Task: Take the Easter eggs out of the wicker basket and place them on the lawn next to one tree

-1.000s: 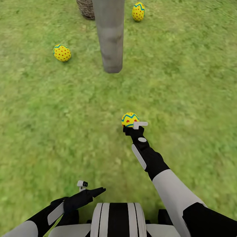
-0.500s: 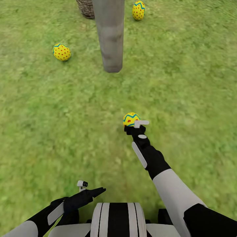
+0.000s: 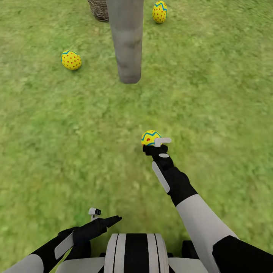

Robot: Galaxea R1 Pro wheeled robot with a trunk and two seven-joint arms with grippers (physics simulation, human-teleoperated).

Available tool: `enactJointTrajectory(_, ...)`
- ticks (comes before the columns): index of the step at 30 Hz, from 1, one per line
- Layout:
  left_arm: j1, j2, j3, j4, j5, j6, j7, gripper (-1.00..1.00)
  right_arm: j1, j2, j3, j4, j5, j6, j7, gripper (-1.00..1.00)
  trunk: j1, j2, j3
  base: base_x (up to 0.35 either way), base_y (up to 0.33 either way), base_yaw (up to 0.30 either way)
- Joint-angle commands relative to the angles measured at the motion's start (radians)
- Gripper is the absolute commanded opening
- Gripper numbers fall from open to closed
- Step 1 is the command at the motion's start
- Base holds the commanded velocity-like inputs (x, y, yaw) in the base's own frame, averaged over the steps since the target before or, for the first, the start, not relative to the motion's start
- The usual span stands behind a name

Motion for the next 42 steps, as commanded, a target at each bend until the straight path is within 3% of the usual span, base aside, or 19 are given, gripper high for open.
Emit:
enactJointTrajectory(1, -0.001, 0.001, -0.007, -0.001, 0.009, 0.011, -0.003, 1.00, -0.001, 0.000, 0.002, 0.011, -0.010, 0.001, -0.008, -1.00, 0.000, 0.000, 0.000, 0.000, 0.000, 0.000)
enactJointTrajectory(10, -0.001, 0.003, -0.007, -0.001, 0.009, 0.011, -0.029, 1.00, -0.001, 0.000, 0.002, 0.052, -0.010, -0.002, -0.007, -1.00, 0.000, 0.000, 0.000, 0.000, 0.000, 0.000)
enactJointTrajectory(11, -0.001, 0.003, -0.007, -0.001, 0.009, 0.011, -0.030, 1.00, -0.001, 0.000, 0.002, 0.051, -0.010, -0.002, -0.007, 1.00, 0.000, 0.000, 0.000, 0.000, 0.000, 0.000)
enactJointTrajectory(33, -0.001, 0.016, -0.007, -0.001, 0.010, 0.012, -0.052, 1.00, -0.001, 0.000, 0.005, 0.033, -0.010, -0.002, -0.009, 1.00, 0.000, 0.000, 0.000, 0.000, 0.000, 0.000)
enactJointTrajectory(42, -0.001, 0.018, -0.006, -0.001, 0.010, 0.015, -0.054, 1.00, -0.001, 0.000, 0.004, -0.008, -0.011, 0.001, -0.021, 1.00, -0.004, 0.002, 0.035, 0.000, 0.000, 0.000)
